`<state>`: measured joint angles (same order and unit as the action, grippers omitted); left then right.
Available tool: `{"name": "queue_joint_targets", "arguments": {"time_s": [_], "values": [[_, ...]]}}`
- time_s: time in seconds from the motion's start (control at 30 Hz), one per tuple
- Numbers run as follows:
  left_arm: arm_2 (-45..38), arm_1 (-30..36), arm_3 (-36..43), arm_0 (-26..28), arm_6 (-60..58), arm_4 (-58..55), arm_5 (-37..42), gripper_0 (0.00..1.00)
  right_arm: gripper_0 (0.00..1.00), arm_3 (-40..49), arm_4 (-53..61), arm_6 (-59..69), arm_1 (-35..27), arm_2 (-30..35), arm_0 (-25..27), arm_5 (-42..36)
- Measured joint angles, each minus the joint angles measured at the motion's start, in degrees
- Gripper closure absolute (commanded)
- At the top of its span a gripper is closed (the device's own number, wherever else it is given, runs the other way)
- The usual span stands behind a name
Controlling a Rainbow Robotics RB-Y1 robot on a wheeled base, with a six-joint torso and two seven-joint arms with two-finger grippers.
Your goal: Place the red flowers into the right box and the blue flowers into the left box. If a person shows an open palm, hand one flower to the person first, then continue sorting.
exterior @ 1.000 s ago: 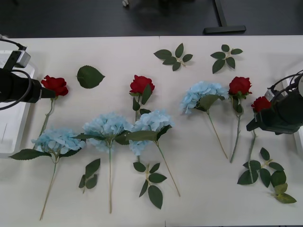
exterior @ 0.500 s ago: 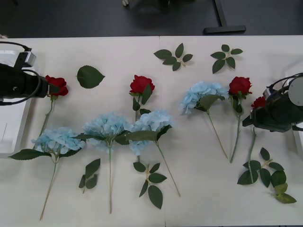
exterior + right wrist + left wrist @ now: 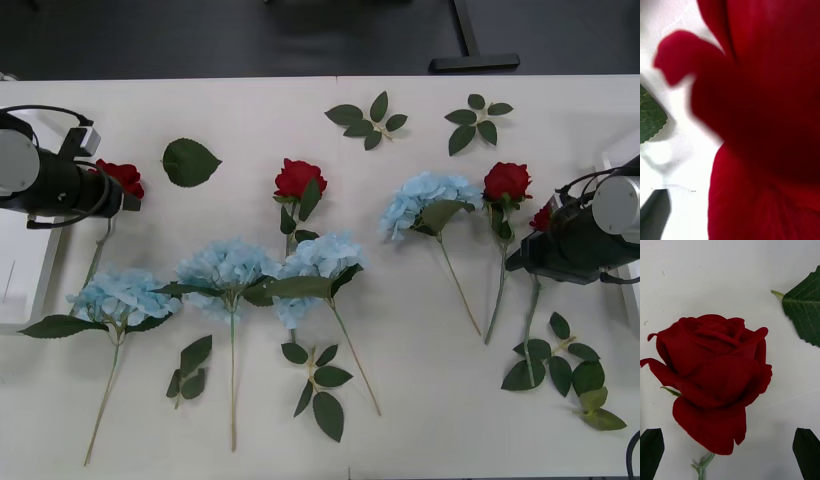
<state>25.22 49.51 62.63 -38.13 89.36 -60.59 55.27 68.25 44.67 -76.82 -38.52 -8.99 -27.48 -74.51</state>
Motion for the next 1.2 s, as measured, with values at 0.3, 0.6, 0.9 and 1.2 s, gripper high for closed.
{"name": "queue_joint_targets", "arguments": {"time_s": [0.3, 0.6, 0.9, 1.2], "values": [[3.96, -1.09, -3.65, -1.31, 0.68, 0.16, -2.07, 0.0, 1.0, -0.01, -1.2, 0.0, 0.07, 0.0, 0.0, 0.73], [3.96, -1.94, -4.01, -1.35, 1.14, 0.71, -2.04, 0.0, 1.0, -0.01, -1.89, 0.02, 0.41, 0.0, 0.0, 1.36], [3.96, -3.16, -5.7, -1.42, 4.77, 1.15, -2.02, 0.0, 1.0, -0.02, -0.99, 0.38, 0.65, 2.89, -0.94, -3.71], [3.96, -3.84, -6.65, -1.45, 4.77, 1.16, -2.01, 0.0, 1.0, -0.31, -0.76, 2.05, -1.24, 12.5, -9.48, -15.5]]}}
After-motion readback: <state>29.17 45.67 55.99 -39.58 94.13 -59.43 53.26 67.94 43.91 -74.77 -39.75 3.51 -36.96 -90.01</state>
